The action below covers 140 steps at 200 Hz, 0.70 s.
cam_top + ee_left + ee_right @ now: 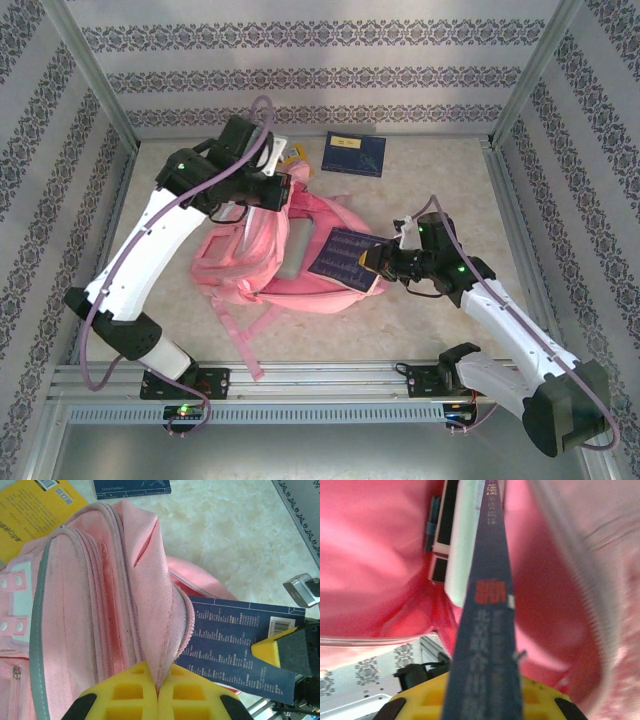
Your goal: Pack books, pencil case, and school supplies into a backpack
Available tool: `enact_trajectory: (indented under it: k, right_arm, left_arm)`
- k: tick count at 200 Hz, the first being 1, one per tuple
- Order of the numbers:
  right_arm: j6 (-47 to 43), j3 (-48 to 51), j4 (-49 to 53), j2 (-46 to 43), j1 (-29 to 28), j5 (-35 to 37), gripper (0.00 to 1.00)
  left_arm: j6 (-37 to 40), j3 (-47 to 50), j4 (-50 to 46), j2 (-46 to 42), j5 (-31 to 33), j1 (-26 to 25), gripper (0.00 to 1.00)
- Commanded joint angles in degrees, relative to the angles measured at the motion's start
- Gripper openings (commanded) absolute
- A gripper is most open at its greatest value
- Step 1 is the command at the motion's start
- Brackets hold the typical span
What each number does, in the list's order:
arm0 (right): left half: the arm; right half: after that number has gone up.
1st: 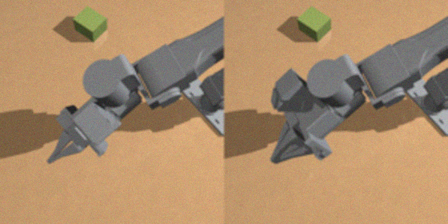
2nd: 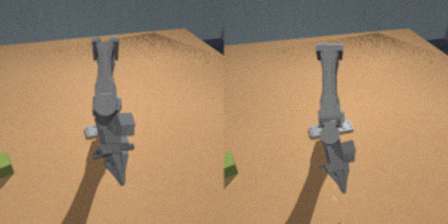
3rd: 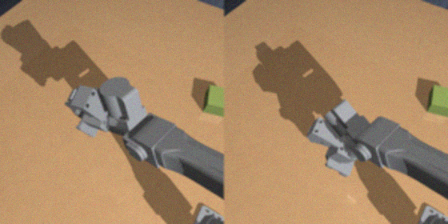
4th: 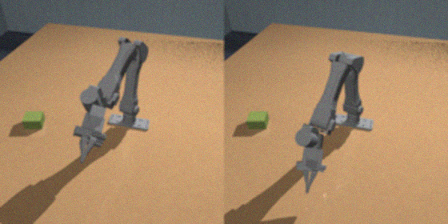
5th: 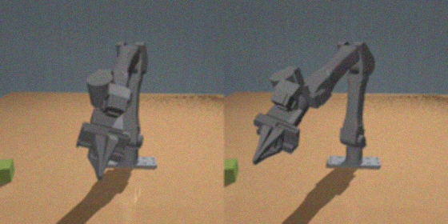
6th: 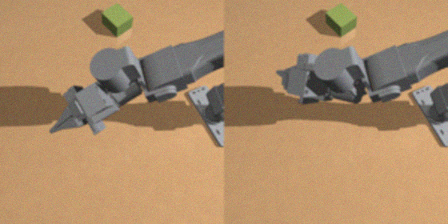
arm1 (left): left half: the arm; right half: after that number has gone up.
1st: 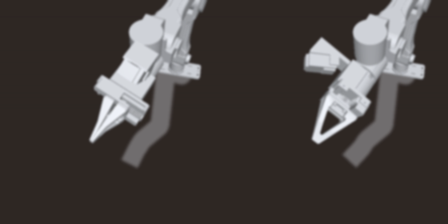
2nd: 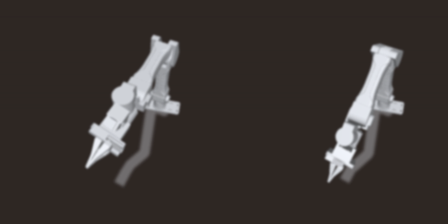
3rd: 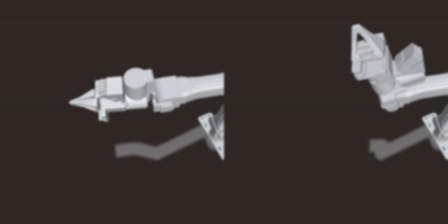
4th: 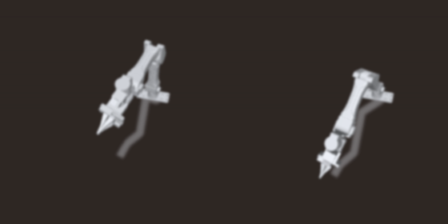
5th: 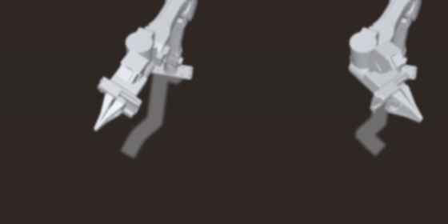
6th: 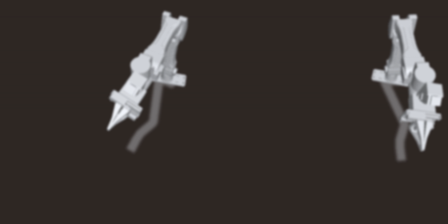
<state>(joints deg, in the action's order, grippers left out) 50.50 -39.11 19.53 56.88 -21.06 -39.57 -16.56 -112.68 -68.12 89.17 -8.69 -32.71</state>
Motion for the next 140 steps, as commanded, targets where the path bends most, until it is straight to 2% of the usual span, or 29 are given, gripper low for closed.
enact_trajectory:
  k: [1,42,70,140]
  right_arm:
    - [-2.3,-0.4,-2.4,0.1,-1.3,0.1,0.00]
    - [5.1,-5.7,-10.1,1.5,-1.9,-4.2,0.00]
    - [11.9,-8.3,-18.0,6.0,-4.5,-5.4,0.00]
    - [15.8,-20.1,-23.0,25.8,-14.1,5.4,0.00]
  left_arm:
    - [2.7,0.4,3.1,-1.6,-3.4,1.9,0.00]
    - [3.4,-2.1,2.2,-0.8,-4.9,2.8,0.00]
    - [3.4,-4.9,2.0,0.5,-4.9,3.1,0.00]
    - [3.1,-10.1,2.5,3.2,-6.5,3.1,0.00]
